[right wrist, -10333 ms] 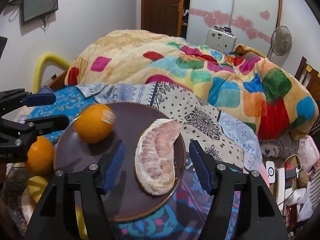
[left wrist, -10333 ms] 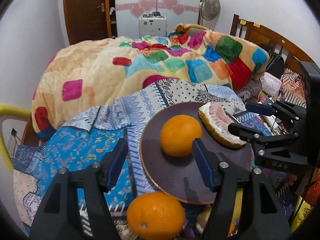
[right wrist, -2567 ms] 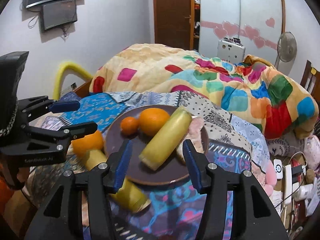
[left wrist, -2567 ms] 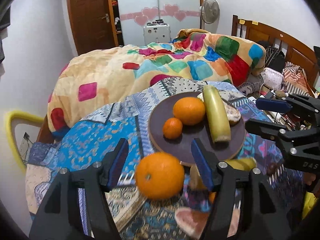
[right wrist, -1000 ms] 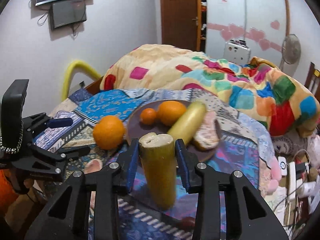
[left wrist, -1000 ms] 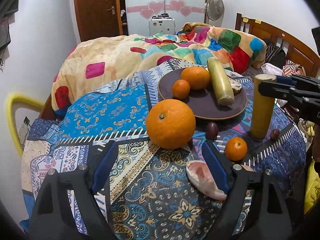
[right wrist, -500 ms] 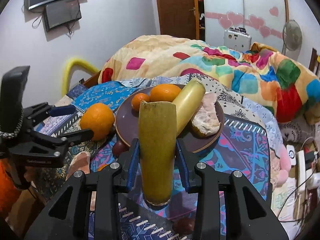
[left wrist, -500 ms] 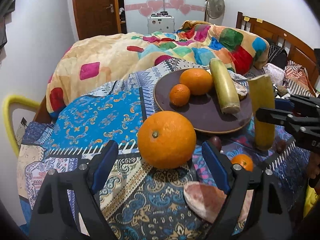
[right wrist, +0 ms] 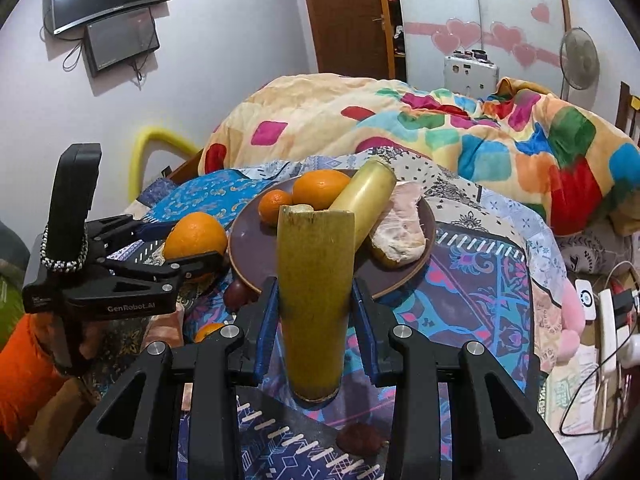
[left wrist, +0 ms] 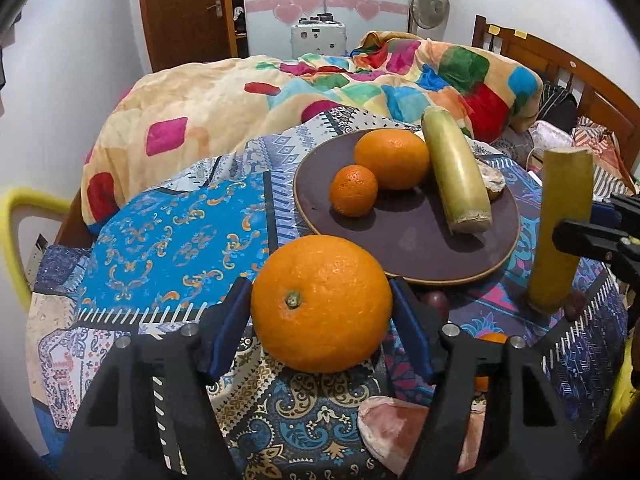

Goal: Organize fruits
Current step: 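Lift the second gourd toward the plate with the right tool while the left grasps the large orange, then lay the gourd on the purple plate with the right tool while the left places the large orange there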

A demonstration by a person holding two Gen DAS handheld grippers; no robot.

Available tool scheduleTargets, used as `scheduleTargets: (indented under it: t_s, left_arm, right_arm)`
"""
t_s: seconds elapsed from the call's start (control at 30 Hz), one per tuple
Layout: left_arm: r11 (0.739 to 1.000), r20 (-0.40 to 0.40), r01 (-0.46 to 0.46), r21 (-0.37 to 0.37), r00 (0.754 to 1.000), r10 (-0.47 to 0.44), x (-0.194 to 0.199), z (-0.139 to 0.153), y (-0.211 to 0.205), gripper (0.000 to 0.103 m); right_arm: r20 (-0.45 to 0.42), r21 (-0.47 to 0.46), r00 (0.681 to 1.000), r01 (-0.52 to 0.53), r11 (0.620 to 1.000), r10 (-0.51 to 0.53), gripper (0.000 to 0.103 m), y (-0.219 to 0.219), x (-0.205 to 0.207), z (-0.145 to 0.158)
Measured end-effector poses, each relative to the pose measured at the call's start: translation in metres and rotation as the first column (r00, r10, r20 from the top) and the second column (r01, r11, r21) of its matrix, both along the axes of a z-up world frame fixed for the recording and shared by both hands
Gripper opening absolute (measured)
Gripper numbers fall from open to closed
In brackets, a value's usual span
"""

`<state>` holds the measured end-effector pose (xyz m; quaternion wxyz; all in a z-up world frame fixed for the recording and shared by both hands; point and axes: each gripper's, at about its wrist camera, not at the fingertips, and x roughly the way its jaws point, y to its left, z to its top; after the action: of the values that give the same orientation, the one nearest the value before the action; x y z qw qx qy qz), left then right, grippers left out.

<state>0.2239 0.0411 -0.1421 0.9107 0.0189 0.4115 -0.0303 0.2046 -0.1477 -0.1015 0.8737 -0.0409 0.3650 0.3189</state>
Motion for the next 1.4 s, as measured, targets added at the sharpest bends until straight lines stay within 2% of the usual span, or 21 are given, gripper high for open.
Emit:
scheduleTargets:
  t_s: [0.23, 0.47, 0.63, 1.03, 1.17, 1.37, 1.4]
  left_arm:
    - [0.999, -0.013, -0.006, -0.037, 1.0, 0.005, 0.0, 0.009, 0.0, 0.068]
    - [0.999, 0.049, 0.015, -0.038, 0.999, -0.013, 0.002, 0.031, -0.014, 0.068]
    - [0.998, 0.064, 0.048, -0.031, 0.997, -0.046, 0.009, 0.036, -0.028, 0.068]
    - [0.996, 0.036, 0.09, -0.005, 0.995, -0.09, 0.032, 0.023, -0.047, 0.068]
    - [0.996, 0.028, 0.088, -0.021, 0.996, -0.088, 0.036, 0.018, -0.049, 0.068]
    - [0.995, 0.027, 0.095, 0.004, 0.995, -0.095, 0.041, 0.015, -0.055, 0.068]
    - [0.996, 0.029, 0.093, 0.004, 0.995, -0.093, 0.042, 0.015, -0.055, 0.068]
  right_arm:
    - [0.024, 0.009, 1.0, 0.015, 1.0, -0.015, 0.032, -0.009, -0.003, 0.012]
    - [0.066, 0.02, 0.997, 0.036, 0.999, -0.037, 0.032, -0.018, -0.002, 0.029]
    - [0.069, 0.031, 0.996, 0.049, 0.998, -0.051, 0.032, -0.017, 0.009, 0.033]
    - [0.015, 0.034, 0.997, 0.071, 0.997, -0.071, 0.032, 0.0, 0.049, 0.018]
    - [0.018, 0.028, 0.997, 0.069, 0.997, -0.07, 0.032, 0.005, 0.053, 0.015]
    - [0.007, -0.001, 0.996, 0.092, 0.996, -0.092, 0.033, 0.007, 0.057, 0.006]
    - [0.0, -0.001, 0.995, 0.096, 0.995, -0.096, 0.035, 0.005, 0.059, 0.004]
